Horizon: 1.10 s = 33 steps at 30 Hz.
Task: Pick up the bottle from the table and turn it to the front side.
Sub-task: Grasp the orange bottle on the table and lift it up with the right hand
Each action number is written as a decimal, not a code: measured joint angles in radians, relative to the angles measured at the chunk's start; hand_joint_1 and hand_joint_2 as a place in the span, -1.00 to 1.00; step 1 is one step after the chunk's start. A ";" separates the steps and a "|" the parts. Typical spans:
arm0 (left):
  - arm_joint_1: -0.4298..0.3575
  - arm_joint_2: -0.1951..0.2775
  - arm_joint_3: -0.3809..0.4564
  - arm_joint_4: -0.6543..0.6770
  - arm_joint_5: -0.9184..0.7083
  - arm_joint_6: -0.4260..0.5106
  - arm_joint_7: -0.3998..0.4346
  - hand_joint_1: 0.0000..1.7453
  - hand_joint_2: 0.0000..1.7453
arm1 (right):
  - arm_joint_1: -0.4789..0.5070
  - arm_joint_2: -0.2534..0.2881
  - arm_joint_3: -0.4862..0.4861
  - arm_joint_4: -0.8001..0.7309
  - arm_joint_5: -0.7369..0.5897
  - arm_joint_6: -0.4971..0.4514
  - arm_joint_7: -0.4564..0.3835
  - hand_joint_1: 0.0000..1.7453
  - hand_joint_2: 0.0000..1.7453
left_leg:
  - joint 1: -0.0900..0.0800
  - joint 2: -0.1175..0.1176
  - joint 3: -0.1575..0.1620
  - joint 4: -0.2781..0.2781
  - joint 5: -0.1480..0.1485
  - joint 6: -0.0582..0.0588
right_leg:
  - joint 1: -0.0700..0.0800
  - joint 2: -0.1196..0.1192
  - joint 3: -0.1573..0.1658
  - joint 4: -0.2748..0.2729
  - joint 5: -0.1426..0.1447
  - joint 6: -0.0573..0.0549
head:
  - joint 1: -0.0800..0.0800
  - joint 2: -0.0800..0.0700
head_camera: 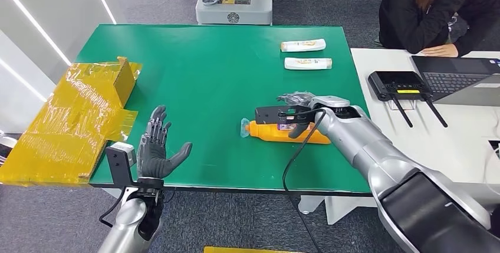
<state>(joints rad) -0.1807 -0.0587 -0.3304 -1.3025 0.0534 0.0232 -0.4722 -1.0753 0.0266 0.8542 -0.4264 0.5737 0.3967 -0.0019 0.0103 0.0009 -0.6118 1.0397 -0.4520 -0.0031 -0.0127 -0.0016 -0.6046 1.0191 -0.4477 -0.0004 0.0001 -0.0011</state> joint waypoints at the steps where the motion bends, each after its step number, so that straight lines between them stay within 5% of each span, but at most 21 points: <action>1: 0.001 0.001 0.000 0.001 0.002 -0.003 -0.002 -1.00 1.00 | 0.000 -0.012 0.002 0.002 -0.003 0.008 0.005 -1.00 1.00 | 0.000 0.000 0.000 0.000 0.000 0.000 | 0.000 0.000 0.000 0.000 0.000 0.000 | 0.000 0.000; 9: -0.001 0.002 0.000 0.017 0.009 -0.009 -0.009 -1.00 1.00 | 0.003 -0.062 0.021 0.021 -0.003 0.013 0.013 -1.00 1.00 | 0.000 0.001 0.000 0.000 0.000 0.000 | 0.000 0.001 0.000 0.000 0.000 0.000 | 0.000 0.000; 33: 0.000 0.008 0.001 0.027 0.010 -0.009 -0.012 -1.00 1.00 | 0.020 -0.065 0.050 0.036 -0.009 0.022 0.029 -1.00 1.00 | 0.000 0.000 0.000 0.000 0.000 0.000 | 0.000 0.001 0.000 0.000 0.000 0.000 | 0.000 0.000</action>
<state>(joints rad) -0.1811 -0.0511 -0.3292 -1.2757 0.0630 0.0137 -0.4842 -1.0549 -0.0389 0.9044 -0.3908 0.5645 0.4191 0.0275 0.0102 0.0012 -0.6117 1.0396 -0.4522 -0.0029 -0.0127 -0.0011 -0.6048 1.0192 -0.4477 -0.0004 0.0000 -0.0011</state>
